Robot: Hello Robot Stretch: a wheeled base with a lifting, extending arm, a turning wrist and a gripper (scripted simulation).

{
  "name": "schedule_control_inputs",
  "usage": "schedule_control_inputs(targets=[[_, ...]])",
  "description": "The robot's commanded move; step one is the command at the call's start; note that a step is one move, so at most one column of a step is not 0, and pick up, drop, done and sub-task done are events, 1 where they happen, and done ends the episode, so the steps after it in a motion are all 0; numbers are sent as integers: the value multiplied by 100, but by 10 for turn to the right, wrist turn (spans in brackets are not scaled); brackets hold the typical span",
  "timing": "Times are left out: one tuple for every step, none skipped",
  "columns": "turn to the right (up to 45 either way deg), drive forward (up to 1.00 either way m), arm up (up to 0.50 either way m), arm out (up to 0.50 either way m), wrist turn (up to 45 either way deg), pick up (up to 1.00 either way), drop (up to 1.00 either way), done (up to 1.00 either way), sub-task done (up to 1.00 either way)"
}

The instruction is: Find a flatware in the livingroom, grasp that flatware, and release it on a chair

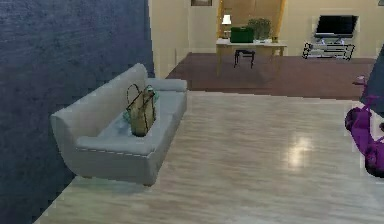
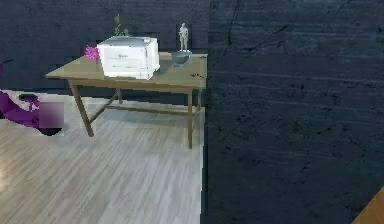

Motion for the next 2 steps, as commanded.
schedule_control_inputs(targets=[[120,0,0,0,0,0,0,0,0],[30,0,0,0,0,0,0,0,0]])
